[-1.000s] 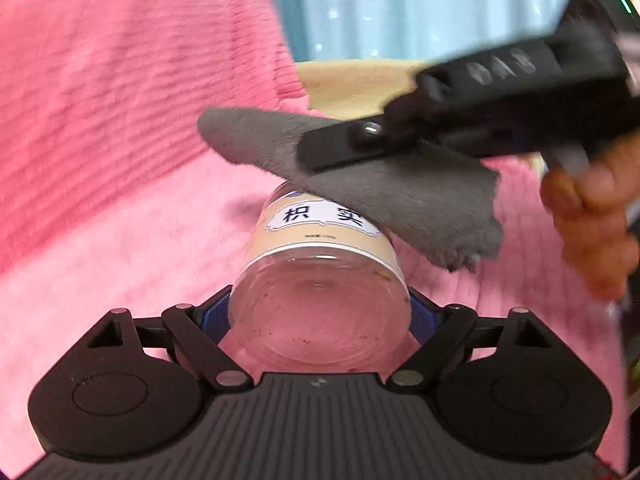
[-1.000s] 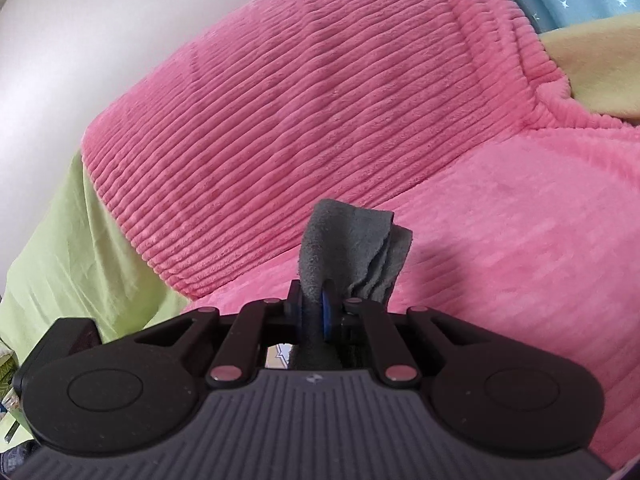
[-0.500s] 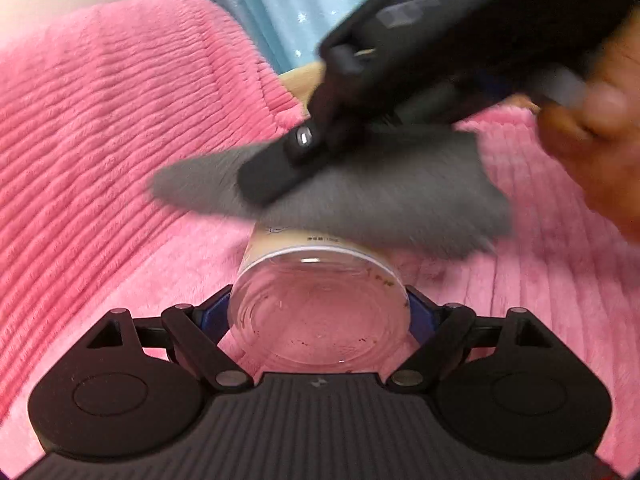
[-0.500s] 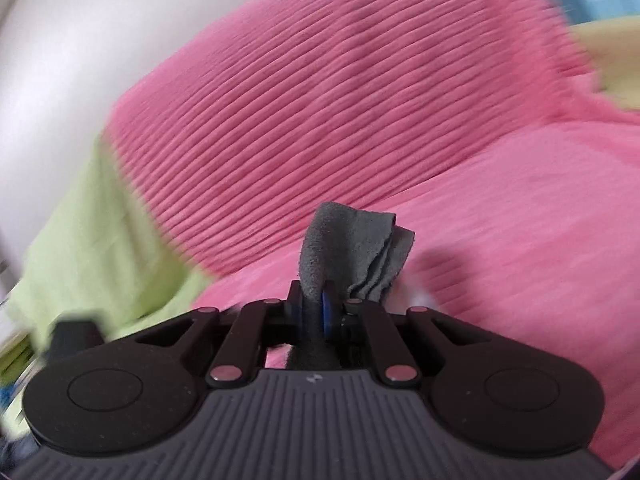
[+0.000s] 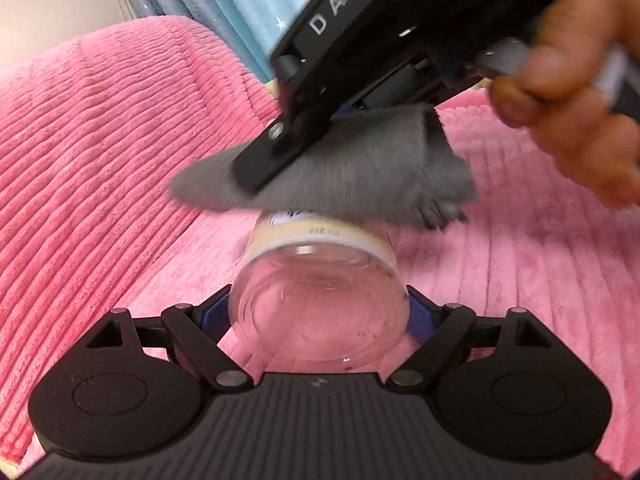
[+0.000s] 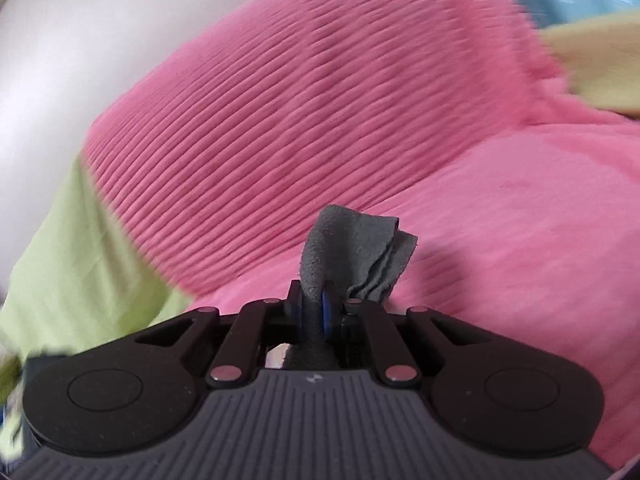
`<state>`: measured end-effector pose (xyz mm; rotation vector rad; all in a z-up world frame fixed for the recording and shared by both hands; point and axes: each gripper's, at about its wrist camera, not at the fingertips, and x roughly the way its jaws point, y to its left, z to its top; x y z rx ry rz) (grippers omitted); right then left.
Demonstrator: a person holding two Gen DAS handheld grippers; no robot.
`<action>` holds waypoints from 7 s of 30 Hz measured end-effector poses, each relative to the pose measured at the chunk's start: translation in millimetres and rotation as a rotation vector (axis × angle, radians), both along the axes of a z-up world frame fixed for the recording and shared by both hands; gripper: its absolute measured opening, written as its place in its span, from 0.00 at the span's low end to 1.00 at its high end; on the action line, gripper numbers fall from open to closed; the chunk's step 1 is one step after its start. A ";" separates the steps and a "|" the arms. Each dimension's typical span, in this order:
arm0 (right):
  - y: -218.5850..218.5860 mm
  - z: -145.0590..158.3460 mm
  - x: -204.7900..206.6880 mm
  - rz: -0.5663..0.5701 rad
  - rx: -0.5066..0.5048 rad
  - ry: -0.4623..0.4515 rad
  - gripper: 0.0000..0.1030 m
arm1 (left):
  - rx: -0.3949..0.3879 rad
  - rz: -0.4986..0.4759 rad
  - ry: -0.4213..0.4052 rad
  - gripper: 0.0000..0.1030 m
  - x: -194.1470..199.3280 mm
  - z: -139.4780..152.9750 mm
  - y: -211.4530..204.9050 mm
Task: Clean container
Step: 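Sweep the cloth over the jar's labelled side with the right gripper, then keep wiping the jar's side with the right gripper's cloth, then rotate the jar with the left gripper while the right gripper wipes it, then wipe the jar's rim with the cloth in the right gripper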
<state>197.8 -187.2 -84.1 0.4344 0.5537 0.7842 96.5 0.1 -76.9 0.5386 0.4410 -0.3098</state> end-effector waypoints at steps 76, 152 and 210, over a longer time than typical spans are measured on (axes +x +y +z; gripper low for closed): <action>25.1 5.4 -26.7 0.151 -0.061 -0.079 0.06 | -0.012 0.005 0.033 0.83 5.8 -3.4 2.0; 9.5 7.9 -30.9 0.137 -0.053 -0.061 0.06 | -0.027 0.008 0.051 0.82 0.4 -5.0 -14.3; -4.8 1.5 -17.4 -0.027 -0.068 -0.053 0.07 | -0.340 -0.009 0.140 0.83 11.6 -12.4 -3.5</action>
